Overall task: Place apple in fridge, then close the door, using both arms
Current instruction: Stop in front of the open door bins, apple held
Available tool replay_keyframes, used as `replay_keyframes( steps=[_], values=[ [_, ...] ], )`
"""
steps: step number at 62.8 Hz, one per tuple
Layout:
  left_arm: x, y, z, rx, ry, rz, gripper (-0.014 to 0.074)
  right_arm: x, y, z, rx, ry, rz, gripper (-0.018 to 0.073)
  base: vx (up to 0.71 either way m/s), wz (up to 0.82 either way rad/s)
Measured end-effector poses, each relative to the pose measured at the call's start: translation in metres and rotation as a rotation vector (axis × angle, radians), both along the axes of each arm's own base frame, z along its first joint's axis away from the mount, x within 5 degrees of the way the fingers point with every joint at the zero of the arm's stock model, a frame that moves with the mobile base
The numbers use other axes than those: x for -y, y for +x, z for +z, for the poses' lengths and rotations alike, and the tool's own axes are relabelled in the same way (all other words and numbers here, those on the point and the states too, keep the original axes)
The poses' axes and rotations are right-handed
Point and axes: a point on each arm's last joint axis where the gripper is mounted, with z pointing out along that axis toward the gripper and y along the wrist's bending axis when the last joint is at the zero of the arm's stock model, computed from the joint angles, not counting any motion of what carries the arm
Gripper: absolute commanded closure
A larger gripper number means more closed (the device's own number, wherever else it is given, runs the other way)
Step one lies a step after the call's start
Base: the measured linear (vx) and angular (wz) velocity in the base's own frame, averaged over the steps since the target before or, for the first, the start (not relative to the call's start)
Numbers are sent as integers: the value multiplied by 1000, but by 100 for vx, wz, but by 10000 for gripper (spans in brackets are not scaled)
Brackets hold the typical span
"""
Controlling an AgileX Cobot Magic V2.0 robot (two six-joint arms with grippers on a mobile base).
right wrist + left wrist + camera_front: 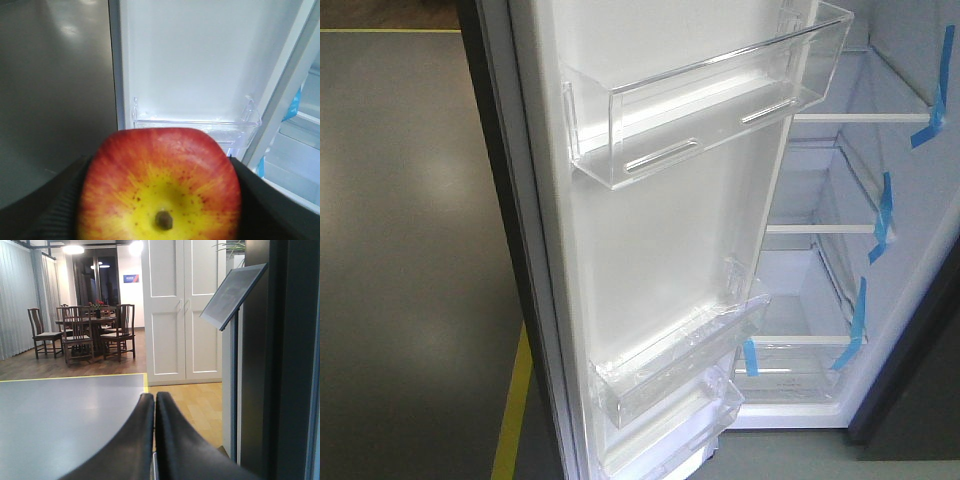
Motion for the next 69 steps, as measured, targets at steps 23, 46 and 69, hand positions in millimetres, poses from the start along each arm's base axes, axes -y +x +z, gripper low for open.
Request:
replay_keyframes(
  steps=[23, 46, 69],
  values=[
    [0, 0, 0, 0, 0, 0, 603, 0, 0, 0, 0, 0, 0, 197, 2, -2],
    [0, 0, 0, 0, 0, 0, 603, 0, 0, 0, 0, 0, 0, 197, 0, 0],
    [0, 0, 0, 0, 0, 0, 603, -1, 0, 1, -1, 15, 10, 197, 0, 0]
  ],
)
